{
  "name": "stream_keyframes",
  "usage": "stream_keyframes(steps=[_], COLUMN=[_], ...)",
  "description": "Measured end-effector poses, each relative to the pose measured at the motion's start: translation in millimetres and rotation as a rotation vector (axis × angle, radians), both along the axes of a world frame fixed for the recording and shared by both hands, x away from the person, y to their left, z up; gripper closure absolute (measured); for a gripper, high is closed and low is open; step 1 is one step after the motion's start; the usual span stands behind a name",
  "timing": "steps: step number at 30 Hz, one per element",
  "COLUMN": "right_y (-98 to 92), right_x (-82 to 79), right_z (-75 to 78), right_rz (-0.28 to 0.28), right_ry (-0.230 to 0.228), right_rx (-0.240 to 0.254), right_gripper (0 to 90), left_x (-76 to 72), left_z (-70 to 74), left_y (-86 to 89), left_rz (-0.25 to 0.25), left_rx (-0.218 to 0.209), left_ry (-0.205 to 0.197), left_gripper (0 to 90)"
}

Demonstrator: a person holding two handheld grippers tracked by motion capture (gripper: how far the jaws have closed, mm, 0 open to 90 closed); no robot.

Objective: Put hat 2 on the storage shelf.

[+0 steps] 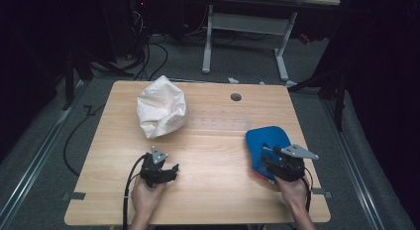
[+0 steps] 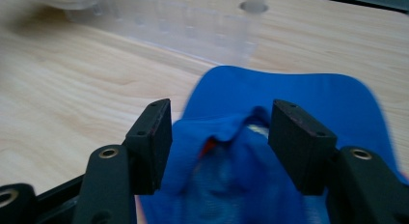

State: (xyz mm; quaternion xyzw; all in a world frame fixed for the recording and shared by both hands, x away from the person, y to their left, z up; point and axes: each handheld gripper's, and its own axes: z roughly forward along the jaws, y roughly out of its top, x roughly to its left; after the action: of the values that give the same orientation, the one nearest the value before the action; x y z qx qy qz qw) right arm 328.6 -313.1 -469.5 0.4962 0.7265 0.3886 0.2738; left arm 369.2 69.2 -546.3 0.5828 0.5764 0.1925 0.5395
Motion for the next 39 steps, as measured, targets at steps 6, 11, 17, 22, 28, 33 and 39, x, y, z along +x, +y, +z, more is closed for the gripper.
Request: stream_keyframes(steps=[6,11,17,22,28,33,39], right_y=[-23.2,-41.0,-57.1,-67.1,-74.5,-76.7,-78.3], right_x=[14.0,25.0,39.7,52.6,65.5,74.6,80.1], right_z=[5.6,8.6,8.7,0.1,-11.9,-23.2,-38.0], right_rz=[-0.069,-0.12,-0.163,-0.164,-0.172,-0.171,-0.166], right_ry=[-0.001,0.007,0.016,0.073,0.119,0.176,0.235], right_rx=[-0.012,0.0,0.008,0.004,0.042,0.061,0.082], right_gripper=[38.4,37.0,37.0,37.2,37.1,37.6,39.6], left_x=[0.0,0.0,0.0,0.0,0.0,0.1,0.0], left_z=[0.0,0.0,0.0,0.0,0.0,0.0,0.0], left_y=[0.0,0.0,0.0,0.0,0.0,0.0,0.0], left_rz=[0.0,0.0,0.0,0.0,0.001,0.001,0.001], left_rx=[-0.001,-0.001,-0.001,-0.001,-0.002,-0.002,-0.002], left_ry=[0.0,0.0,0.0,0.0,0.0,0.0,0.0], left_gripper=[27.5,27.6,27.6,27.6,27.8,27.9,27.9])
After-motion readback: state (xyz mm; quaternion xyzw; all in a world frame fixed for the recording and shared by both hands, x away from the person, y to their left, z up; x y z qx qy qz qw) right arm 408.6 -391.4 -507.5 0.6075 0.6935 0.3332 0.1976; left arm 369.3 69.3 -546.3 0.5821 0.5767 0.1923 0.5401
